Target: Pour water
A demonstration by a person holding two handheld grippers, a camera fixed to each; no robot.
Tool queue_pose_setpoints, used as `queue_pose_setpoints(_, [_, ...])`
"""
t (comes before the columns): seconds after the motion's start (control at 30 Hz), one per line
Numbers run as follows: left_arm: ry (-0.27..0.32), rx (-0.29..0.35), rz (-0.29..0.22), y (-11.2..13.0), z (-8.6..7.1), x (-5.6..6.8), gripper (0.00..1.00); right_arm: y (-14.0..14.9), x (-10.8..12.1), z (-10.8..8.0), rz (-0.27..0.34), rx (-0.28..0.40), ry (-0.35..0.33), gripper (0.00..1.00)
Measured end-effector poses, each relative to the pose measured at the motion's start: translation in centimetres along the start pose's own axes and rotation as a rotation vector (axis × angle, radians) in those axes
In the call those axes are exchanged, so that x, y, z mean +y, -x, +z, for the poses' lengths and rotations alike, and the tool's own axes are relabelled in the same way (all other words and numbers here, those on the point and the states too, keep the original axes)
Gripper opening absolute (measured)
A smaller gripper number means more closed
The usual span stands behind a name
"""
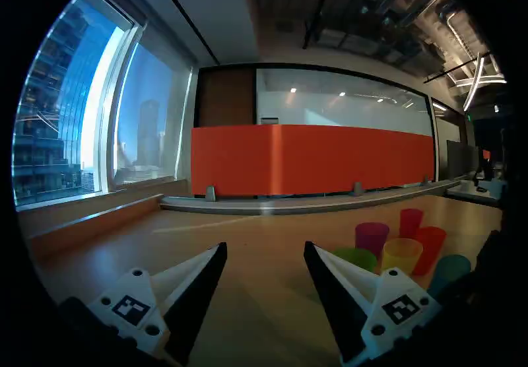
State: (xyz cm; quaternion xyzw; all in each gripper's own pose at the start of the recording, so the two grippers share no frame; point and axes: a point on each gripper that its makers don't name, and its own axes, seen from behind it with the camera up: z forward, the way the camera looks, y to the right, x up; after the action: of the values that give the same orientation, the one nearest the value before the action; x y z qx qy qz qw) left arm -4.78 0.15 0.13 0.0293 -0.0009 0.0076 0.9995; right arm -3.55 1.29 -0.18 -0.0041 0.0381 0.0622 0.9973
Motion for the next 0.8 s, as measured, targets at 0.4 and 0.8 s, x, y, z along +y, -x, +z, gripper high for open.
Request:
queue_pose_setpoints(0.4, [0.0,0.0,0.0,0.1,0.1,0.1,0.86,0.8,-0.5,0.0,-0.019,-0.025,-0.004,0.99])
queue_pose_setpoints(0.8, [0.0,0.0,0.0,0.1,0.0,0.1,0.86,1.7,-0.9,0.0,-0.077,-0.052,0.008,1.0])
